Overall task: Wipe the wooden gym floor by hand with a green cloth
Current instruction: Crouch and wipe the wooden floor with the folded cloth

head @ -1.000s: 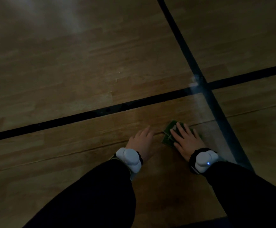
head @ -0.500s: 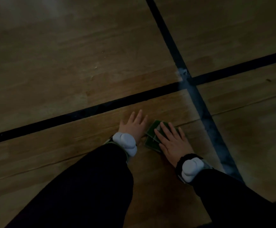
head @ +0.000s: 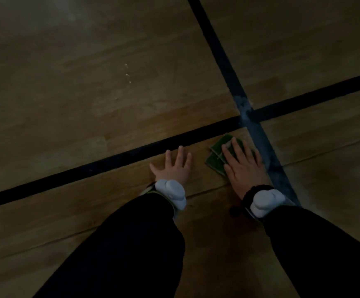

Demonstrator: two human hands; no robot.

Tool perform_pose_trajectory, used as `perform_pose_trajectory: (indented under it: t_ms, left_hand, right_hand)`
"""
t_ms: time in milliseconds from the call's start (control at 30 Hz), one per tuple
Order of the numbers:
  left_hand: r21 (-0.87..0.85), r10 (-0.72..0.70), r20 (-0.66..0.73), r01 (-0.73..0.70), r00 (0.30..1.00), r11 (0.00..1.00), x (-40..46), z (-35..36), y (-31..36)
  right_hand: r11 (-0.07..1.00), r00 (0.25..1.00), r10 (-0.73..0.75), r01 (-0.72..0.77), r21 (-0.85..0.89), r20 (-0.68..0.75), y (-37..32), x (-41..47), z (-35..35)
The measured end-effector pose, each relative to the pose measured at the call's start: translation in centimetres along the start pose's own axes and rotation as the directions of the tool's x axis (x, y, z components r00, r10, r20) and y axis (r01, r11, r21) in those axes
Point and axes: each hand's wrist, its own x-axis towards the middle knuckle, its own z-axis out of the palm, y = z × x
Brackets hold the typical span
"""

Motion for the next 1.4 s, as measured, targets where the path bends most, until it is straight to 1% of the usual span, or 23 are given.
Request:
perform_pose_trajectory:
  t_ms: [100, 267, 367, 467, 733, 833, 933, 1033, 1100, 1167, 1233, 1300, 1400]
  left_hand:
    - [0.015, 0.001, 0.021, -0.002, 1.000, 1.000, 0.0, -0.3, -0.1]
    - [-0.039, 0.028, 0.024, -0.027, 0.999, 0.999, -0.1, -0.2, -0.5]
    - [-0.020, 0.047, 0.026, -0.046, 0.999, 0.999, 0.1, -0.1, -0.9]
    - [-0.009, 0.058, 0.030, -0.058, 0.998, 0.998, 0.1, 0.0, -0.9]
    - [-0.001, 0.050, 0.025, -0.050, 0.998, 0.999, -0.3, -0.2, -0.6]
    - [-0.007, 0.053, 0.018, -0.053, 0.998, 0.999, -0.3, -0.1, -0.8]
    - [-0.032, 0.036, 0.024, -0.036, 0.999, 0.999, -0.2, -0.1, -0.7]
    - [-0.034, 0.025, 0.004, -0.025, 1.000, 0.999, -0.3, 0.0, -0.7]
    - [-0.007, 0.020, -0.006, -0.020, 1.000, 1.000, -0.2, 0.3, -0.9]
    - [0.028, 0.025, -0.012, -0.024, 1.000, 0.999, -0.1, 0.6, -1.0]
    - [0.026, 0.021, -0.021, -0.021, 1.000, 0.999, 0.0, 0.8, -1.1]
    - [-0.008, -0.016, -0.044, 0.016, 0.999, 1.000, 0.0, 1.0, -1.2]
    - [-0.118, -0.133, -0.068, 0.125, 0.989, 0.985, -0.1, 1.3, -0.8]
  right_hand:
    - [0.998, 0.998, 0.059, -0.059, 0.031, -0.010, 0.7, 1.1, -0.6]
    - [0.967, 0.975, 0.222, -0.217, 0.130, -0.020, 3.6, 4.2, -2.4]
    - [0.945, 0.955, 0.291, -0.277, 0.175, -0.063, 3.5, 5.0, -2.7]
    - [0.939, 0.942, 0.319, -0.299, 0.170, -0.102, 2.6, 4.9, -2.2]
    - [0.935, 0.938, 0.333, -0.317, 0.157, -0.092, 1.6, 4.7, -2.3]
    - [0.953, 0.955, 0.287, -0.276, 0.127, -0.072, 0.5, 4.6, -2.6]
    - [0.986, 0.988, 0.147, -0.143, 0.079, -0.039, -2.8, 4.3, -2.8]
    - [0.995, 1.000, 0.025, -0.024, 0.095, -0.011, -7.6, 3.8, -2.3]
    - [0.994, 1.000, 0.006, -0.004, 0.108, -0.022, -9.4, 3.6, -1.9]
    - [0.994, 1.000, 0.012, -0.009, 0.111, -0.027, -9.5, 3.6, -1.7]
    - [0.995, 0.999, -0.003, 0.006, 0.099, -0.033, -9.2, 3.6, -1.6]
    - [0.994, 0.999, -0.008, 0.012, 0.106, -0.036, -9.0, 3.7, -1.6]
    - [0.993, 0.999, -0.022, 0.026, 0.113, -0.038, -8.6, 3.7, -1.6]
